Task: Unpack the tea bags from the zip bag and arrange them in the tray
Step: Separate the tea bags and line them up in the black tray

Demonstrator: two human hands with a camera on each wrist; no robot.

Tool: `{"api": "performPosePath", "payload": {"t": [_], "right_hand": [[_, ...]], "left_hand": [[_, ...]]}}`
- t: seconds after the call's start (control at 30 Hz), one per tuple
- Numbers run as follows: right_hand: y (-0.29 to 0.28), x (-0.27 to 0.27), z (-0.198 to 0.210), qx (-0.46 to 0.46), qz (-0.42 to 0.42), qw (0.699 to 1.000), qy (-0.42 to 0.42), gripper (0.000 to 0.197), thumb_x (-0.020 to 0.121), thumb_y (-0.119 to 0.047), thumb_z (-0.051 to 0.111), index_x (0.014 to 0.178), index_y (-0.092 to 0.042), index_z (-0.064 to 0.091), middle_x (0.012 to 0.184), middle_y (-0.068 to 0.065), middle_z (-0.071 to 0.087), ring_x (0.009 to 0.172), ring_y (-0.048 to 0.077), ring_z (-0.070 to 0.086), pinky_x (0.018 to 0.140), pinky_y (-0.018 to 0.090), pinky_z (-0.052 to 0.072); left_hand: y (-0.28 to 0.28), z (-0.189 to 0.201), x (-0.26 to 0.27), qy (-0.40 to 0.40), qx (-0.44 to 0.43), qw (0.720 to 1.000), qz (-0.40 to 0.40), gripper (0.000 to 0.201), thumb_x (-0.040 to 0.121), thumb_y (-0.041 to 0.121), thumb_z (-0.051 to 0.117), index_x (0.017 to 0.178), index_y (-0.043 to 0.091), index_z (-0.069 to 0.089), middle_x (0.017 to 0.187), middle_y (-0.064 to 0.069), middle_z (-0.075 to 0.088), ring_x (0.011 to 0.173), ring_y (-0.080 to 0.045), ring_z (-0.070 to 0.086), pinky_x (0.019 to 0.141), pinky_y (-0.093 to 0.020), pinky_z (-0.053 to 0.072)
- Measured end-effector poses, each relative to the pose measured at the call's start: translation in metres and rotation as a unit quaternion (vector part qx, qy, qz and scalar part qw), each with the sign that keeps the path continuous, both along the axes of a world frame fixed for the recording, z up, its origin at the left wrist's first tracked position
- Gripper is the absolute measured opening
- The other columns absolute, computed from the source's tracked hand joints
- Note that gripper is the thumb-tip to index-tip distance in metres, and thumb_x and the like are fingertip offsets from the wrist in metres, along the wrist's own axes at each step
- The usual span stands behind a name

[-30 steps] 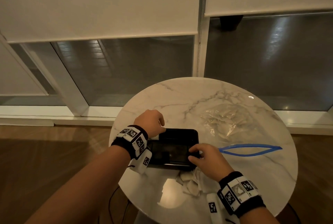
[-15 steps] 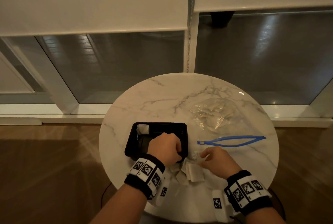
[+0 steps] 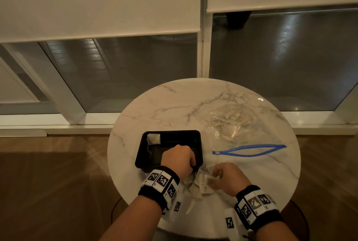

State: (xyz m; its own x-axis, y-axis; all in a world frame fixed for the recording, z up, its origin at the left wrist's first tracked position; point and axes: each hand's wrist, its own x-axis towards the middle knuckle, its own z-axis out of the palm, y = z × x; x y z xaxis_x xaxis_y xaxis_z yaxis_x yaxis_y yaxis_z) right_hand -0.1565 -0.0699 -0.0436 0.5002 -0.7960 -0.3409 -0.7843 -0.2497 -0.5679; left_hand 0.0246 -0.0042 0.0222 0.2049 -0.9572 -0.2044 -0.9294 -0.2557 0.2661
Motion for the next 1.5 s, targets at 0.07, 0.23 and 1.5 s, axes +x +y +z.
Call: {"api": "performPosePath", "payload": {"t": [0.07, 0.23, 1.5], "right_hand": [[-0.001, -0.003, 0.003, 0.001, 0.0, 1.0, 0.0, 0.024, 0.077, -0.023, 0.082, 0.073, -0.034, 0.061, 0.079, -0.013, 0.059, 0.073, 0.005, 0.057, 0.065, 0.017, 0.044], [-0.005, -0.013, 0.036, 0.031, 0.023, 0.998, -0.044, 0.015, 0.082, -0.025, 0.08, 0.074, -0.025, 0.067, 0.069, -0.005, 0.067, 0.06, 0.004, 0.06, 0.056, 0.018, 0.047], [-0.001, 0.058, 0.041, -0.093, 0.04, 0.992, -0.073, 0.037, 0.089, -0.013, 0.07, 0.124, -0.022, 0.06, 0.127, -0.005, 0.051, 0.115, 0.012, 0.054, 0.101, 0.02, 0.041]], "left_hand": [[0.001, -0.001, 0.0, 0.006, -0.004, 1.0, -0.003, 0.016, 0.088, 0.023, 0.072, 0.102, 0.03, 0.078, 0.102, 0.009, 0.075, 0.096, -0.015, 0.069, 0.085, -0.035, 0.058], [0.004, -0.005, 0.003, 0.089, -0.057, 0.994, 0.014, 0.012, 0.09, 0.032, 0.07, 0.099, 0.03, 0.077, 0.095, 0.013, 0.075, 0.091, -0.007, 0.068, 0.085, -0.035, 0.059], [-0.016, -0.014, 0.167, -0.106, 0.021, 0.982, 0.154, 0.011, 0.088, 0.026, 0.069, 0.091, 0.033, 0.077, 0.102, 0.006, 0.073, 0.093, -0.02, 0.068, 0.084, -0.035, 0.059]]}}
